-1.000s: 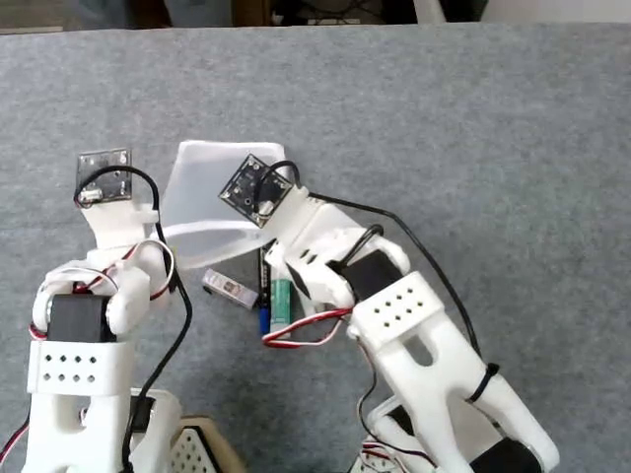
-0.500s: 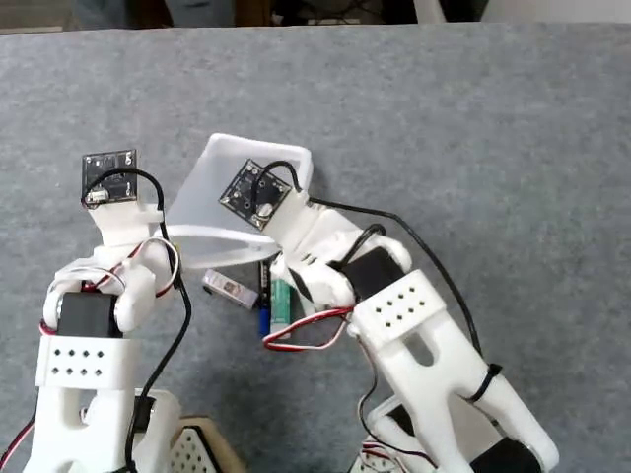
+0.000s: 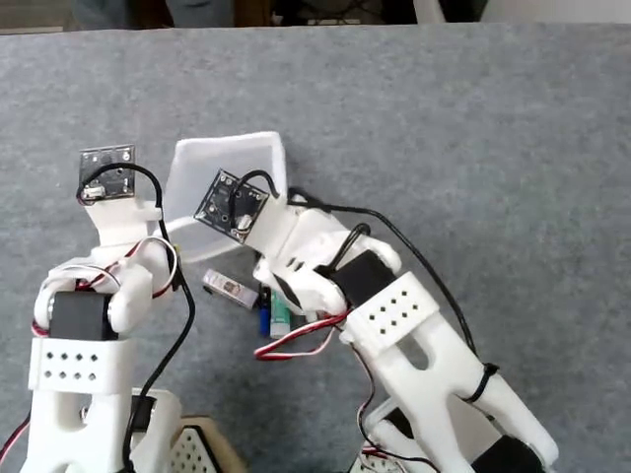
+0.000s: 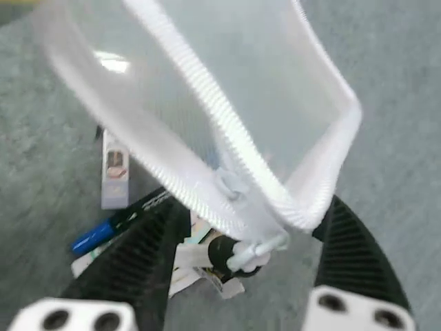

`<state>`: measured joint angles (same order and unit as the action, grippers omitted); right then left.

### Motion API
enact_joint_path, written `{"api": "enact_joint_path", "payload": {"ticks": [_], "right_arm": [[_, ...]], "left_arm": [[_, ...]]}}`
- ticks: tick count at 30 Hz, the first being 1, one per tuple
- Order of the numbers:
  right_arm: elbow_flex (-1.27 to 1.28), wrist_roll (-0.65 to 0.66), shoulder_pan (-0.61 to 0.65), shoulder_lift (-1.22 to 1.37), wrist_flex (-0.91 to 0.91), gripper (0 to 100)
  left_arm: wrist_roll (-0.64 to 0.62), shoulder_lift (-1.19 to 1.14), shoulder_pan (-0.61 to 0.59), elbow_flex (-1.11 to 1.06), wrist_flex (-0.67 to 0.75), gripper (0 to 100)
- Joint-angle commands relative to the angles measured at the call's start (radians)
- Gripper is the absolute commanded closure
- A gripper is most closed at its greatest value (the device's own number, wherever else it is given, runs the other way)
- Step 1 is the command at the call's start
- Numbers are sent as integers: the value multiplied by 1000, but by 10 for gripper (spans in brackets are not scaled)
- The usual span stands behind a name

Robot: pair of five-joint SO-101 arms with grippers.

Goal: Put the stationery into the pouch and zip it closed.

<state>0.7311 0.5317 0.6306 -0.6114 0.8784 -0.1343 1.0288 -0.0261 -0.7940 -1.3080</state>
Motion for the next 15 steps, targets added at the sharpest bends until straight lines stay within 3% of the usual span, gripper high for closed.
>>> {"api": "enact_joint_path", "payload": {"ticks": [1,10,15], "right_arm": [[1,12,11,1,-120,753],[41,15,11,-2,-226,981],[13,41,15,-7,-123,986]], "left_arm": [[6,-5,13,71,-60,972],[6,-5,15,82,-92,972],[3,-5,12,87,-92,971]]}}
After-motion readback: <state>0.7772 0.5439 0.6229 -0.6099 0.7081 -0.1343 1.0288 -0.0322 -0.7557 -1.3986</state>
